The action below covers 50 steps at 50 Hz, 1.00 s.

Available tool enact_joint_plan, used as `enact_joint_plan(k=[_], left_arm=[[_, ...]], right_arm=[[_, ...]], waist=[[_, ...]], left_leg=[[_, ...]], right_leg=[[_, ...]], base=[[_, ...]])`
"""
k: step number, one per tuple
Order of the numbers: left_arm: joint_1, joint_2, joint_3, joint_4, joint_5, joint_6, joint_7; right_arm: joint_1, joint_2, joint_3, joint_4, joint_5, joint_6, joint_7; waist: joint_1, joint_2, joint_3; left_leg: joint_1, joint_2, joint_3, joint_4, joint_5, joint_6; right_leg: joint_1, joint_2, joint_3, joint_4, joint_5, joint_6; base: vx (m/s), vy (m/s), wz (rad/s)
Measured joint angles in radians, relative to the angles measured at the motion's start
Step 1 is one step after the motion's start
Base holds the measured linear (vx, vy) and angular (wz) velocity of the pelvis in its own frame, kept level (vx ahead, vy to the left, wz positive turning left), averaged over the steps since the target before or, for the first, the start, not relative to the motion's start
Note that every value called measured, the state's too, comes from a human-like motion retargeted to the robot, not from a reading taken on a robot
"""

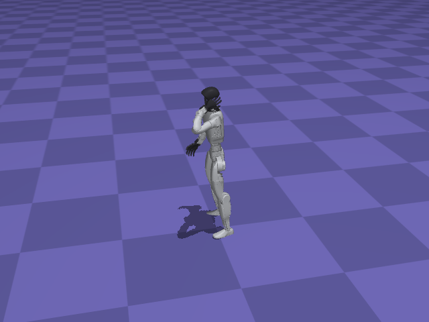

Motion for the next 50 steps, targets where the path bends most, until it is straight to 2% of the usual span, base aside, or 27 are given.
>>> enact_joint_plan(k=[10, 18, 35, 50], left_arm=[[-0.003, -0.034, 0.01, 0.003, 0.052, -0.007, 0.023], [0.021, -0.013, 0.02, 0.003, 0.056, -0.011, 0.034], [0.034, 0.072, 0.004, 0.01, 0.024, 0.019, 0.059], [0.032, 0.103, 0.002, 0.009, -0.003, 0.033, 0.032]], right_arm=[[-0.015, 0.01, 0.012, -0.135, -0.075, -0.022, 0.018], [-0.036, 0.022, 0.019, -0.118, -0.106, -0.018, 0.02], [-0.019, 0.026, -0.021, 0.067, -0.053, 0.003, 0.012], [0.029, 0.004, -0.053, 0.11, -0.009, 0.022, 0.014]], waist=[[0.043, -0.022, 0.051], [0.05, -0.019, 0.058], [0.005, 0.024, -0.009], [-0.065, 0.06, -0.035]], left_leg=[[0.006, -0.002, 0.014, 0.004, -0.004, -0.01], [0.012, -0.007, 0.021, 0.007, -0.006, -0.009], [0.043, -0.016, 0.038, 0.031, -0.02, -0.002], [0.036, -0.008, 0.032, 0.027, -0.019, -0.003]], right_leg=[[-0.003, -0.002, 0.014, 0.003, 0.006, 0.001], [-0.002, -0.007, 0.022, 0.006, 0.008, 0.01], [0.022, -0.023, 0.041, 0.019, -0.01, 0.016], [0.025, -0.014, 0.032, 0.007, -0.011, 0.012]], base=[[0.0, 0.0, 0.0], [0.0, 0.0, 0.0], [0.0, 0.0, 0.0], [0.0, 0.0, 0.0]])
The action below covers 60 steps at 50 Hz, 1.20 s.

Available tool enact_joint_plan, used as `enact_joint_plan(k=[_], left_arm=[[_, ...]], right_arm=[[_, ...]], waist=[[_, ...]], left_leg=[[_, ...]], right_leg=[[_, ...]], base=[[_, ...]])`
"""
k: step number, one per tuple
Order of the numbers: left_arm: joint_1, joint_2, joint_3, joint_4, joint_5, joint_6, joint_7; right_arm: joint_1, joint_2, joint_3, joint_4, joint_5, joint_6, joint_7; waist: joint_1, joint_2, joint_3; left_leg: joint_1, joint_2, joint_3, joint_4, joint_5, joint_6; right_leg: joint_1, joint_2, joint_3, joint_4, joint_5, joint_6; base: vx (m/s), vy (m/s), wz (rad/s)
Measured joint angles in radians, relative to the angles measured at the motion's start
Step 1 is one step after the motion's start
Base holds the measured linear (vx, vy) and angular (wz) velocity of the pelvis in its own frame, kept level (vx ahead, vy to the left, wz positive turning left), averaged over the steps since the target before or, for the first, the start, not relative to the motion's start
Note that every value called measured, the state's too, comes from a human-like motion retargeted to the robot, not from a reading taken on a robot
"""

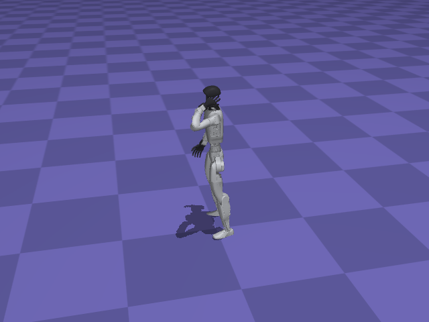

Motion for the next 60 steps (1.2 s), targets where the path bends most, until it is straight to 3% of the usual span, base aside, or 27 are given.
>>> enact_joint_plan(k=[20, 35, 60], left_arm=[[0.015, -0.108, 0.028, -0.014, 0.05, -0.037, -0.016], [0.023, -0.097, 0.045, -0.005, 0.095, -0.042, 0.022], [-0.029, 0.017, -0.009, 0.018, 0.021, -0.003, 0.036]], right_arm=[[0.021, 0.012, 0.043, -0.167, -0.044, -0.033, 0.004], [-0.017, 0.007, 0.049, -0.244, -0.083, -0.053, -0.002], [0.002, 0.018, -0.031, -0.025, -0.025, -0.013, -0.002]], waist=[[0.097, -0.05, 0.044], [0.164, -0.081, 0.089], [0.043, 0.003, 0.018]], left_leg=[[-0.026, 0.01, -0.004, -0.021, 0.011, -0.007], [-0.018, 0.001, 0.015, -0.009, 0.008, -0.004], [0.006, -0.003, 0.021, -0.005, 0.003, 0.005]], right_leg=[[-0.032, 0.016, -0.004, -0.003, 0.012, -0.006], [-0.038, 0.005, 0.02, 0.005, 0.015, 0.001], [-0.015, 0.0, 0.025, 0.007, 0.003, 0.011]], base=[[0.0, 0.0, 0.0], [0.0, 0.0, 0.0], [0.0, 0.0, 0.0]])
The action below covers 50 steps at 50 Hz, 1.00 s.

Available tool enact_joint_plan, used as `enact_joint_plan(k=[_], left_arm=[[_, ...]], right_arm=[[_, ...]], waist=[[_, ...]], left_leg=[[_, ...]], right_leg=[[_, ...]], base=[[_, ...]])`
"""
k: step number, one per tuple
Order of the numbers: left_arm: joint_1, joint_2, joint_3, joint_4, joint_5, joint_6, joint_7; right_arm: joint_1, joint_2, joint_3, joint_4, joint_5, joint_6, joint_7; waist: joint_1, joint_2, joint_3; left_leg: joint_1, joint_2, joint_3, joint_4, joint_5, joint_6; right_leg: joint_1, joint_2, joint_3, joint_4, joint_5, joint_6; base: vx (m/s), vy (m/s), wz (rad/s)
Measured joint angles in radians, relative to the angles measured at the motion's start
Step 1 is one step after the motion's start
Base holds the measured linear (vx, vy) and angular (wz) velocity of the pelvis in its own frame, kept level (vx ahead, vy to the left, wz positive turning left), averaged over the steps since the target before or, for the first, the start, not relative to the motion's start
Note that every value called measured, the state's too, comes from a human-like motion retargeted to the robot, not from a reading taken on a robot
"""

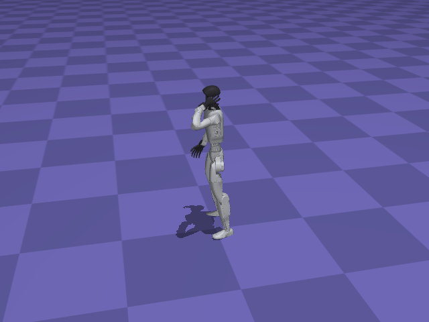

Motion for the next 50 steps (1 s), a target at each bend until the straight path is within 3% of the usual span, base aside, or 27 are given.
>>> enact_joint_plan(k=[15, 35, 50], left_arm=[[0.014, -0.024, 0.028, -0.026, 0.015, -0.009, -0.039], [0.005, -0.132, 0.051, -0.026, 0.095, -0.028, -0.015], [0.045, -0.062, 0.054, -0.015, 0.088, -0.02, 0.019]], right_arm=[[0.061, -0.019, -0.022, -0.024, 0.014, 0.009, 0.008], [0.092, -0.008, 0.027, -0.264, -0.039, -0.048, 0.001], [0.009, 0.02, 0.02, -0.183, -0.045, -0.038, -0.02]], waist=[[-0.024, 0.019, -0.023], [0.147, -0.043, 0.094], [0.122, -0.05, 0.06]], left_leg=[[-0.028, 0.006, -0.003, -0.04, 0.02, -0.013], [-0.028, 0.003, -0.005, -0.015, 0.006, -0.005], [-0.013, -0.002, 0.002, 0.003, 0.002, -0.003]], right_leg=[[-0.032, 0.016, -0.011, -0.021, 0.02, -0.003], [-0.029, 0.008, -0.005, -0.008, 0.015, -0.013], [-0.013, -0.003, 0.002, 0.0, 0.006, -0.004]], base=[[0.0, 0.0, 0.0], [0.0, 0.0, 0.0], [0.0, 0.0, 0.0]])
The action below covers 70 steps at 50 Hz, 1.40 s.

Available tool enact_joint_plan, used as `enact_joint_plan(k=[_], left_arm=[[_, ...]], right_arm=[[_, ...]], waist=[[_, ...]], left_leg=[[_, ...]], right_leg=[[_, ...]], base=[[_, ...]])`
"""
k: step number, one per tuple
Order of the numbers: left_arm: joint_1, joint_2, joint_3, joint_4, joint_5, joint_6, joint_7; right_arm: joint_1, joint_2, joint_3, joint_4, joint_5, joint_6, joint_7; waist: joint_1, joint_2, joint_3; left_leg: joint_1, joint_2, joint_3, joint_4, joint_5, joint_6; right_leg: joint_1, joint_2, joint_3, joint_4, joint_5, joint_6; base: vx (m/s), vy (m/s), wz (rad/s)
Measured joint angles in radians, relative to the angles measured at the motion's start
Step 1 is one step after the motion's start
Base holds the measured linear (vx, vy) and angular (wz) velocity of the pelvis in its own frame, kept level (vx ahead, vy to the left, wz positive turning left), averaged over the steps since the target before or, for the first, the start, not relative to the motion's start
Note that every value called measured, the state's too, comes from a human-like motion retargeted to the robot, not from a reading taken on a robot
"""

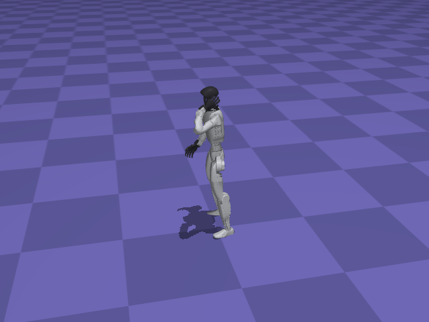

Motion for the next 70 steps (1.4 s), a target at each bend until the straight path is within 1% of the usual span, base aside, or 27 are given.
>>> enact_joint_plan(k=[9, 15, 22, 28, 34, 40, 45, 48, 51, 53, 56, 60, 62, 65, 67, 70], left_arm=[[-0.054, 0.039, -0.023, 0.021, -0.016, 0.032, 0.014], [-0.08, 0.059, -0.038, 0.024, -0.03, 0.045, 0.01], [-0.085, 0.069, -0.039, 0.02, -0.036, 0.051, -0.013], [-0.066, 0.068, -0.023, 0.005, -0.031, 0.041, -0.033], [-0.055, 0.03, -0.008, -0.004, -0.012, 0.031, -0.043], [-0.042, -0.024, 0.008, -0.003, 0.022, 0.021, -0.035], [0.007, -0.028, 0.056, -0.004, 0.051, 0.025, -0.007], [0.056, -0.012, 0.092, -0.007, 0.048, 0.028, 0.016], [0.12, 0.017, 0.121, -0.011, 0.027, 0.02, 0.039], [0.176, 0.043, 0.14, -0.014, 0.008, 0.006, 0.055], [0.292, 0.088, 0.175, -0.016, -0.022, -0.028, 0.083], [0.536, 0.144, 0.26, -0.002, -0.075, -0.084, 0.122], [0.697, 0.157, 0.306, 0.024, -0.106, -0.119, 0.13], [0.958, 0.147, 0.361, 0.097, -0.165, -0.173, 0.099], [1.116, 0.117, 0.382, 0.177, -0.224, -0.205, 0.023], [1.292, 0.06, 0.392, 0.332, -0.34, -0.225, -0.147]], right_arm=[[-0.005, -0.013, -0.05, 0.057, 0.004, 0.01, 0.006], [0.021, -0.023, -0.068, 0.101, 0.025, 0.022, 0.015], [0.058, -0.03, -0.055, 0.175, 0.056, 0.045, 0.029], [0.1, -0.028, -0.069, 0.178, 0.067, 0.053, 0.036], [0.128, -0.016, -0.071, 0.144, 0.084, 0.043, 0.029], [0.136, 0.003, -0.08, 0.048, 0.089, 0.004, 0.023], [0.143, 0.016, -0.202, -0.188, 0.104, -0.062, -0.019], [0.133, 0.012, -0.31, -0.428, 0.116, -0.108, -0.092], [0.09, -0.014, -0.414, -0.703, 0.111, -0.163, -0.191], [0.034, -0.051, -0.477, -0.887, 0.087, -0.203, -0.262], [-0.091, -0.147, -0.542, -1.148, 0.017, -0.264, -0.364], [-0.343, -0.303, -0.588, -1.455, -0.088, -0.326, -0.442], [-0.512, -0.378, -0.549, -1.579, -0.149, -0.355, -0.478], [-0.795, -0.462, -0.397, -1.734, -0.264, -0.381, -0.52], [-0.993, -0.486, -0.236, -1.804, -0.335, -0.383, -0.518], [-1.259, -0.481, 0.026, -1.853, -0.389, -0.379, -0.477]], waist=[[-0.039, 0.032, -0.03], [-0.074, 0.042, -0.049], [-0.104, 0.048, -0.077], [-0.104, 0.061, -0.094], [-0.075, 0.069, -0.082], [-0.03, 0.058, -0.031], [-0.007, 0.05, 0.015], [-0.004, 0.046, 0.031], [-0.008, 0.038, 0.032], [-0.012, 0.03, 0.025], [-0.019, 0.017, 0.011], [-0.03, 0.001, -0.007], [-0.036, -0.006, -0.015], [-0.05, -0.016, -0.022], [-0.063, -0.022, -0.024], [-0.079, -0.033, -0.022]], left_leg=[[0.024, -0.001, 0.007, 0.009, -0.009, 0.005], [0.027, 0.003, 0.006, 0.009, -0.009, 0.002], [0.009, 0.009, 0.003, 0.0, -0.002, -0.001], [-0.013, 0.014, 0.001, -0.018, 0.01, -0.002], [-0.024, 0.017, -0.007, -0.029, 0.018, -0.007], [-0.022, 0.017, -0.02, -0.017, 0.013, -0.014], [-0.015, 0.012, -0.03, -0.002, 0.007, -0.012], [-0.01, 0.007, -0.032, 0.001, 0.005, -0.008], [-0.006, 0.003, -0.029, 0.002, 0.006, -0.003], [-0.004, 0.0, -0.025, 0.001, 0.006, 0.001], [-0.001, -0.004, -0.016, 0.0, 0.005, 0.009], [0.004, -0.007, -0.002, -0.001, 0.003, 0.021], [0.006, -0.004, 0.005, 0.0, 0.003, 0.025], [0.009, 0.001, 0.014, 0.001, 0.002, 0.031], [0.011, 0.004, 0.017, 0.003, 0.001, 0.034], [0.013, 0.006, 0.017, 0.006, 0.0, 0.037]], right_leg=[[0.02, -0.003, 0.007, 0.007, -0.014, 0.002], [0.026, 0.0, 0.004, 0.006, -0.018, 0.003], [0.011, 0.009, -0.002, -0.004, -0.014, -0.001], [-0.011, 0.018, -0.008, -0.016, -0.002, -0.001], [-0.02, 0.024, -0.017, -0.021, 0.004, -0.005], [-0.007, 0.02, -0.029, -0.014, -0.004, -0.014], [0.009, 0.011, -0.034, -0.007, -0.011, -0.017], [0.016, 0.005, -0.034, -0.005, -0.012, -0.013], [0.019, 0.001, -0.031, -0.007, -0.01, -0.007], [0.018, -0.002, -0.027, -0.009, -0.007, -0.001], [0.015, -0.004, -0.018, -0.011, -0.003, 0.01], [0.01, -0.006, -0.003, -0.012, 0.001, 0.023], [0.007, -0.001, 0.005, -0.012, 0.001, 0.024], [0.004, 0.005, 0.015, -0.012, 0.0, 0.024], [0.004, 0.008, 0.019, -0.011, -0.002, 0.024], [0.005, 0.011, 0.021, -0.009, -0.006, 0.024]], base=[[0.0, 0.0, 0.0], [0.0, 0.0, 0.0], [0.0, 0.0, 0.0], [0.0, 0.0, 0.0], [0.0, 0.0, 0.0], [0.0, 0.0, 0.0], [0.0, 0.0, 0.0], [0.0, 0.0, 0.0], [0.0, 0.0, 0.0], [0.0, 0.0, 0.0], [0.0, 0.0, 0.0], [0.0, 0.0, -0.19], [0.0, -0.03, -0.21], [0.0, -0.01, -0.06], [0.0, 0.0, 0.0], [0.0, 0.0, 0.0]])
